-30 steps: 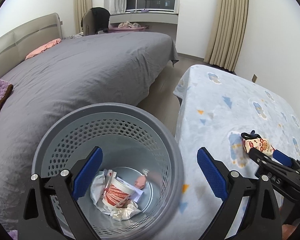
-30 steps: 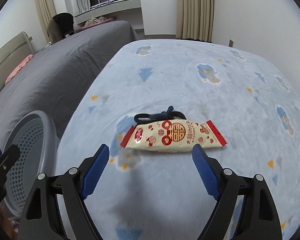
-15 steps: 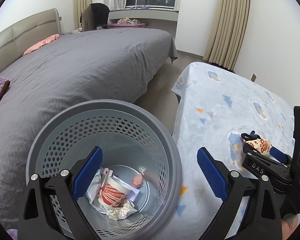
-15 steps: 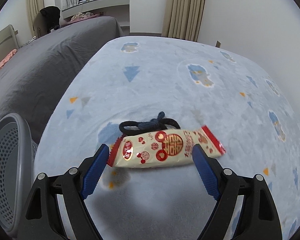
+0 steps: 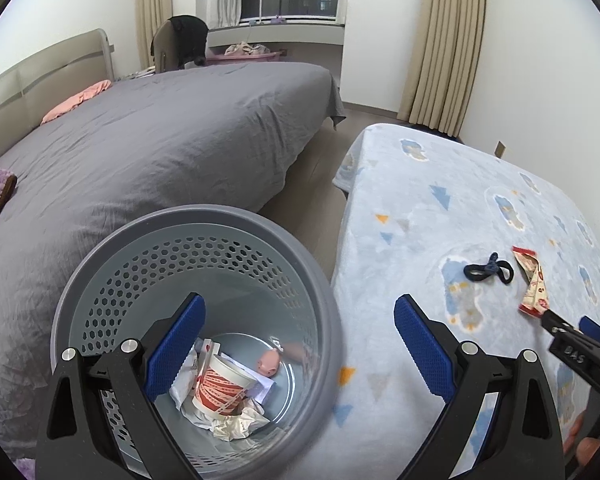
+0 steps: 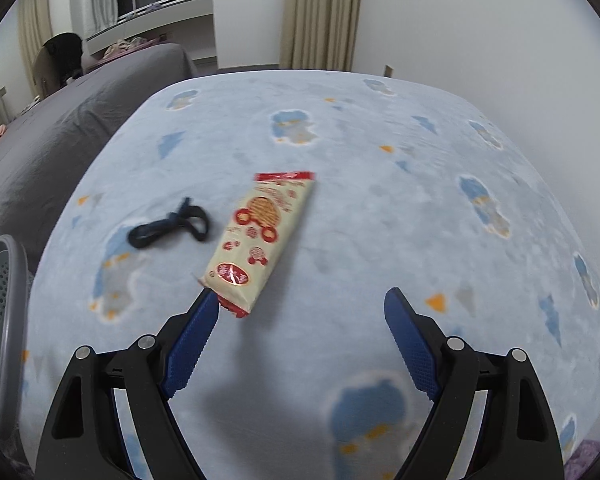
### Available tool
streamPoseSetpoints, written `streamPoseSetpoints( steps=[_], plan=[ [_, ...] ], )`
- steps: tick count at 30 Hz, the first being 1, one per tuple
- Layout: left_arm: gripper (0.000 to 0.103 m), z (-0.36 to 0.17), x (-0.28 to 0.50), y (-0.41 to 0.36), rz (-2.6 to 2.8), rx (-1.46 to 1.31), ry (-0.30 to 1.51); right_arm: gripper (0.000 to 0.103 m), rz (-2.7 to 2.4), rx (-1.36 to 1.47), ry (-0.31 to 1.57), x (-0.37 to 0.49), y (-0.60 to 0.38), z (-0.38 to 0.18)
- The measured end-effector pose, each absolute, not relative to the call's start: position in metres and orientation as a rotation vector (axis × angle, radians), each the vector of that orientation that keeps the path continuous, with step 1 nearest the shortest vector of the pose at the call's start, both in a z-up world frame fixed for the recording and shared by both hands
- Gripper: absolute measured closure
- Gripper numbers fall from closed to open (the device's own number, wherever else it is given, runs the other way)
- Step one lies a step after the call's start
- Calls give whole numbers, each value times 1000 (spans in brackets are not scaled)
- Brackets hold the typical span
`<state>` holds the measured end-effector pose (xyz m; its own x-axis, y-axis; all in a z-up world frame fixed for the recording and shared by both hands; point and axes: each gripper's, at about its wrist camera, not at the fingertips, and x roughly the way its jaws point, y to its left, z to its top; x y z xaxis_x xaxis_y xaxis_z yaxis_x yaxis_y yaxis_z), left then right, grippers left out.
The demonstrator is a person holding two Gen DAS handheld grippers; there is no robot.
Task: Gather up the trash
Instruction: 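Move both open tools back over the mattress toward the snack wrapper and hair tie, then close the right tool on the snack wrapper while the left tool grasps the dark hair tie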
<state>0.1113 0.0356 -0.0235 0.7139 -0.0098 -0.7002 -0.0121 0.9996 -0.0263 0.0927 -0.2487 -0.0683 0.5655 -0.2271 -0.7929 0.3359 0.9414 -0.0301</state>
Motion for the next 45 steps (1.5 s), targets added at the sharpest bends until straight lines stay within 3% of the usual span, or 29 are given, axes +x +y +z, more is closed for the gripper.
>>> streamPoseSetpoints(
  steps=[11, 29, 35, 37, 45],
  plan=[
    [10, -24, 105, -1, -79, 0, 776, 22, -303, 241, 887, 69, -284, -60],
    [10, -34, 114, -18, -107, 25, 806, 23, -159, 164, 964, 154, -252, -82],
    [10, -37, 117, -20, -110, 25, 818, 52, -159, 145, 980, 161, -257, -87],
    [10, -38, 118, -22, -113, 28, 819, 70, -150, 142, 978, 159, -258, -86],
    [10, -41, 119, -42, -163, 49, 835, 74, -88, 192, 979, 130, -279, -75]
  ],
)
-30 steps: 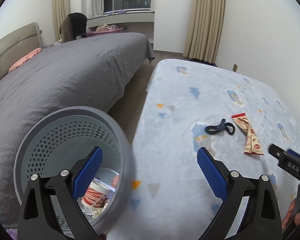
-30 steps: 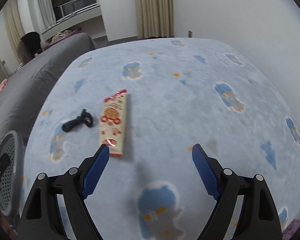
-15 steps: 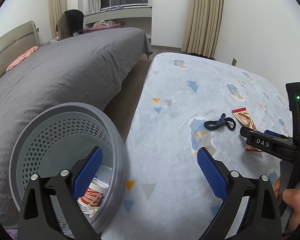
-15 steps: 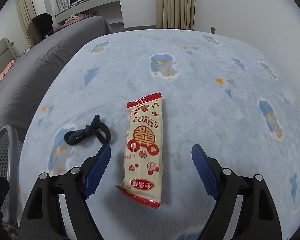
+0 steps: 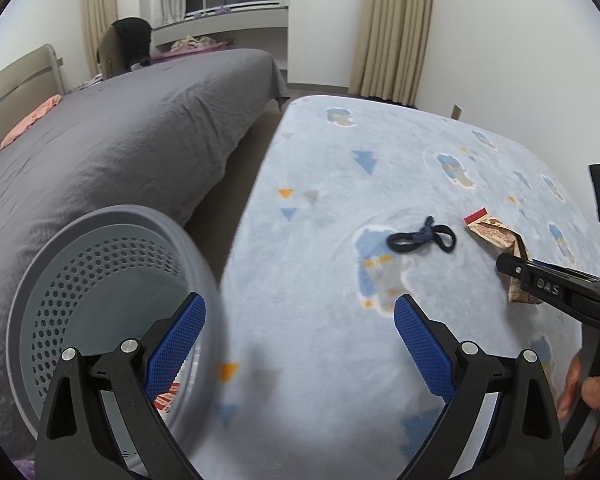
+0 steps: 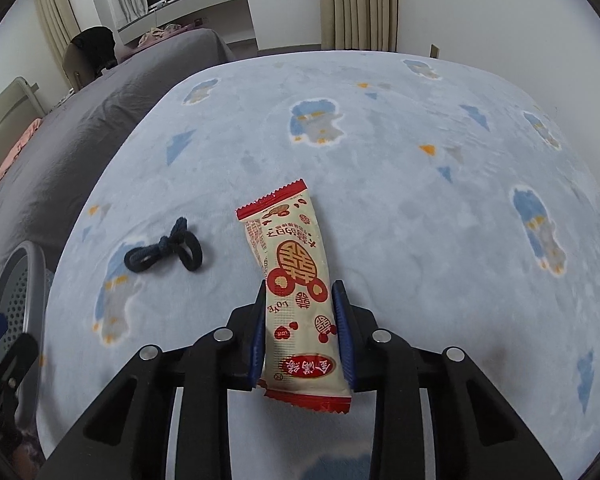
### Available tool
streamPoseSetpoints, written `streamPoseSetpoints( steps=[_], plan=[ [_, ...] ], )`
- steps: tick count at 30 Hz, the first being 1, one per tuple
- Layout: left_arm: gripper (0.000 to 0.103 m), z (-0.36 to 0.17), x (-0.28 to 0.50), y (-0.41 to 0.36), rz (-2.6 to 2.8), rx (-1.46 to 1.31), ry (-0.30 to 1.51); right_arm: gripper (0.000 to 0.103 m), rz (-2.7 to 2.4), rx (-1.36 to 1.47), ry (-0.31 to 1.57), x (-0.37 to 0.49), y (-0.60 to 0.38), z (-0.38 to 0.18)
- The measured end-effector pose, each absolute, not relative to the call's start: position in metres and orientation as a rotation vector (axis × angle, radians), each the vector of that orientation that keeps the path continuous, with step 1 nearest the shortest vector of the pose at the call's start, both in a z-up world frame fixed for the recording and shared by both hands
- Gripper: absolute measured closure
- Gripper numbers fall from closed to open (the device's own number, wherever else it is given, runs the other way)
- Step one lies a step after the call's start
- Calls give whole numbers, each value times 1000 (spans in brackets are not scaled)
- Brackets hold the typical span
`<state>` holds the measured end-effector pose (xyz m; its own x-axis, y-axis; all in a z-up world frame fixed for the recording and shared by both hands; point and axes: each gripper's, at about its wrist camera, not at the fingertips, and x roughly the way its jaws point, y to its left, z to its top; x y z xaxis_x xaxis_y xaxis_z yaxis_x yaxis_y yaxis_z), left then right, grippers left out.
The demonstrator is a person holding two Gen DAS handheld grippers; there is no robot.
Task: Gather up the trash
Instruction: 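Close the right tool on the snack wrapper while the left tool grasps the dark hair tie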
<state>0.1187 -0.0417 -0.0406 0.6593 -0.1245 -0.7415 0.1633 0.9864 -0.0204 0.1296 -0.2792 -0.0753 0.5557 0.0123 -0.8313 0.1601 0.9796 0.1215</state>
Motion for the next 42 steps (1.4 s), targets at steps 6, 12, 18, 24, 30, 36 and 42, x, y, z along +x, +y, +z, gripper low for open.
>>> streamPoseSetpoints(
  steps=[6, 12, 18, 24, 30, 36, 42],
  plan=[
    [10, -40, 118, -70, -218, 105, 830, 74, -61, 224, 958, 100, -299, -65],
    [10, -42, 125, -94, -267, 148, 844, 74, -32, 298, 916, 89, -316, -54],
    [10, -51, 150, -116, -290, 189, 875, 74, 10, 334, 882, 83, -320, -42],
    [10, -62, 175, -137, -307, 232, 892, 74, 23, 355, 865, 80, -325, -37],
    [18, -71, 192, -154, -342, 254, 905, 74, 29, 376, 862, 79, -329, -36],
    [52, -81, 194, -167, -412, 233, 932, 74, 29, 393, 856, 77, -334, -34],
    [93, -78, 187, -170, -462, 199, 937, 74, 27, 394, 857, 77, -334, -35]
  ],
)
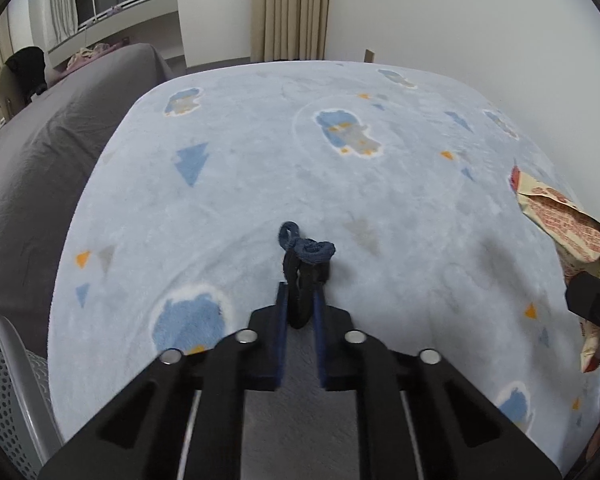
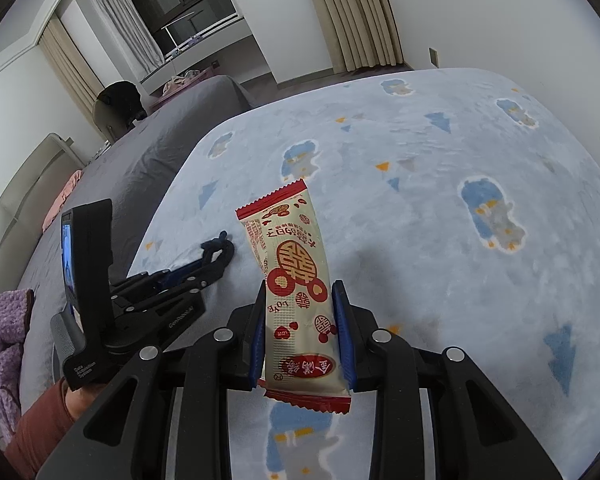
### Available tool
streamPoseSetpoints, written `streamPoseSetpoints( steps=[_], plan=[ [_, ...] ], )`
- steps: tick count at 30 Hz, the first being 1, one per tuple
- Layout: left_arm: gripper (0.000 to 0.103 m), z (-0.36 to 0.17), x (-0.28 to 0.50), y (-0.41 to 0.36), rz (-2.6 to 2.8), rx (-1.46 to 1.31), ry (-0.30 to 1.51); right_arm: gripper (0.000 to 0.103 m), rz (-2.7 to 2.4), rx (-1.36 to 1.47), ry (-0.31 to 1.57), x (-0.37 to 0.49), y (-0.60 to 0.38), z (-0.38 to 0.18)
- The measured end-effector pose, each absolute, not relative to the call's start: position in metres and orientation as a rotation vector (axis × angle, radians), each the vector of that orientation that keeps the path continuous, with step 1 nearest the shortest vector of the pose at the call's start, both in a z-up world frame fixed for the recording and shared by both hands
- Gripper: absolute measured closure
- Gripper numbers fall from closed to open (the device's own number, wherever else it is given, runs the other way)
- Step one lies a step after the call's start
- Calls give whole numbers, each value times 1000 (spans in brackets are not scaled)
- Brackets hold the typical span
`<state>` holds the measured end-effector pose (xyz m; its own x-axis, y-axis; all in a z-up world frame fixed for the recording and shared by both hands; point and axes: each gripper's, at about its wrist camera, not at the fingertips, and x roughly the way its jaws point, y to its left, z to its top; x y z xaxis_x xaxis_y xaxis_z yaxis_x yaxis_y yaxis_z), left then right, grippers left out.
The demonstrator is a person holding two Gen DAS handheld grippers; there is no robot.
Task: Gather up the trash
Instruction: 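Close the right tool on the snack wrapper while the left tool grasps the dark hair tie, then carry the wrapper and hair tie over the basket and open both tools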
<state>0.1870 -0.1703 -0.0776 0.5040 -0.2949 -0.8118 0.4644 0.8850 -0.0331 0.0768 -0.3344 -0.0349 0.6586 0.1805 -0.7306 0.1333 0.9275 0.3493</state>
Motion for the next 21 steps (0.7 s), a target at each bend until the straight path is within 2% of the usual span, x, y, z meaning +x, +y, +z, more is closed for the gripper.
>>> streamPoseSetpoints(
  steps=[11, 21],
  plan=[
    [95, -60, 160, -147, -433, 153, 915, 74, 31, 375, 859, 75, -331, -36],
    [95, -27, 123, -91, -347, 99, 839, 74, 70, 303, 852, 72, -299, -29]
  ],
)
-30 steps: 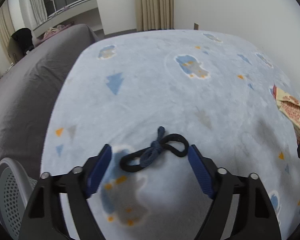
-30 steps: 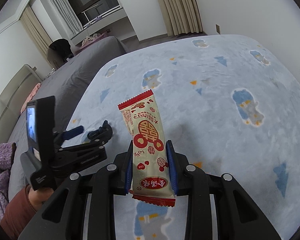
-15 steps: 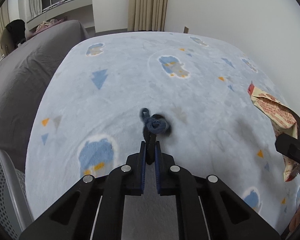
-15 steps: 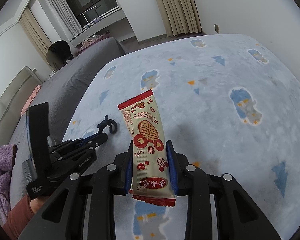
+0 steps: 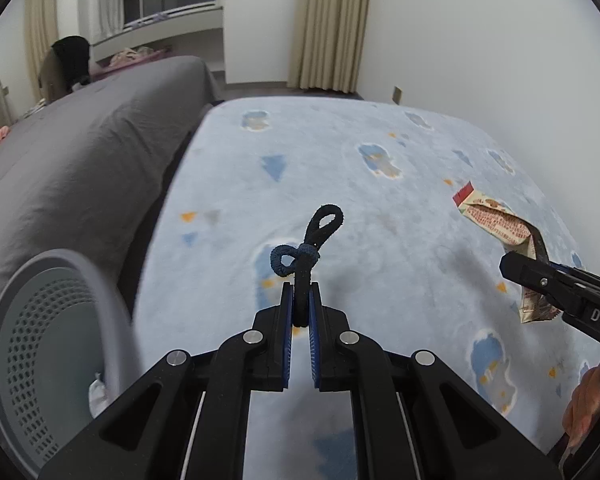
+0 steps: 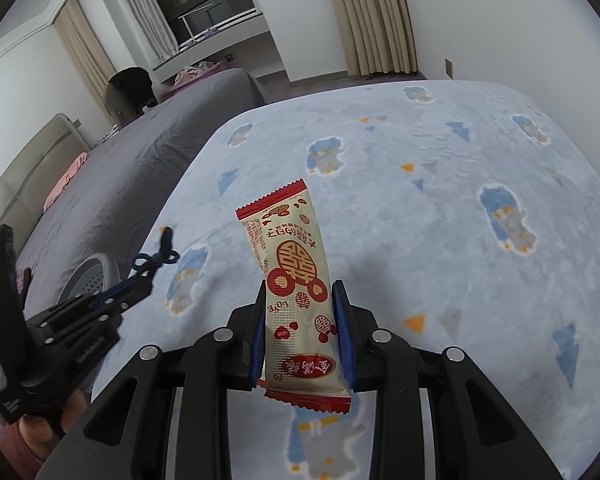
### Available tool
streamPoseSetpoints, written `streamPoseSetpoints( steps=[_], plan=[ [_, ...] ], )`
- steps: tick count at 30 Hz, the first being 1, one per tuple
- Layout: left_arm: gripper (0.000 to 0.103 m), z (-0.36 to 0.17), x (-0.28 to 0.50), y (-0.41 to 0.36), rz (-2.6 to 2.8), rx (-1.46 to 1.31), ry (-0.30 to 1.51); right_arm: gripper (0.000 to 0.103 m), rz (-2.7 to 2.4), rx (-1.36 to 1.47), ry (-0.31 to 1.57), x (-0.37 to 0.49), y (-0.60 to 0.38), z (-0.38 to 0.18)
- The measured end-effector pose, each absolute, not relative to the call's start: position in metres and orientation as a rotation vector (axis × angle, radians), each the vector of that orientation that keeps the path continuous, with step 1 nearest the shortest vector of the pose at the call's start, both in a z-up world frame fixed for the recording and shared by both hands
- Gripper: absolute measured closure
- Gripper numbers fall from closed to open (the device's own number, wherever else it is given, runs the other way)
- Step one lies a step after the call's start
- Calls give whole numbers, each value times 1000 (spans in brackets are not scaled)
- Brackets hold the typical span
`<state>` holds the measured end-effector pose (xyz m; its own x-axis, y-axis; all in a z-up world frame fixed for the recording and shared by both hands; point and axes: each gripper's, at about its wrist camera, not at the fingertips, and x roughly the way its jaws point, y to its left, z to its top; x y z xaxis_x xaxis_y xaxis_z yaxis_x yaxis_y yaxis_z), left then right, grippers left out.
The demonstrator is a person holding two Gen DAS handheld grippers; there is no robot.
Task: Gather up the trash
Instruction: 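Carry the wrapper and hair tie over the basket and open both tools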
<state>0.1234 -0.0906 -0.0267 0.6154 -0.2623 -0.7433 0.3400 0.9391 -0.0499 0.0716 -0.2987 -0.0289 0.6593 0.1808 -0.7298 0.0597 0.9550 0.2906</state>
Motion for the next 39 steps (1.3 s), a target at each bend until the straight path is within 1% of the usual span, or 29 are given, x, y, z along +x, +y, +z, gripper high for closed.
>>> streamPoseSetpoints(
  steps=[5, 12, 22, 31, 39],
  plan=[
    [95, -11, 107, -48, -268, 68, 792, 74, 122, 258, 840, 71, -264, -19],
    [95, 5, 90, 20, -123, 31, 743, 74, 242, 168, 842, 75, -192, -12],
    [95, 0, 71, 105, 89, -19, 746, 74, 423, 78, 850, 88, -83, -10],
    [95, -14, 75, 138, 167, -42, 770, 74, 513, 10, 899, 104, -17, -27],
    [94, -24, 80, 161, 201, -83, 826, 74, 546, -7, 921, 119, 9, -37]
  ],
)
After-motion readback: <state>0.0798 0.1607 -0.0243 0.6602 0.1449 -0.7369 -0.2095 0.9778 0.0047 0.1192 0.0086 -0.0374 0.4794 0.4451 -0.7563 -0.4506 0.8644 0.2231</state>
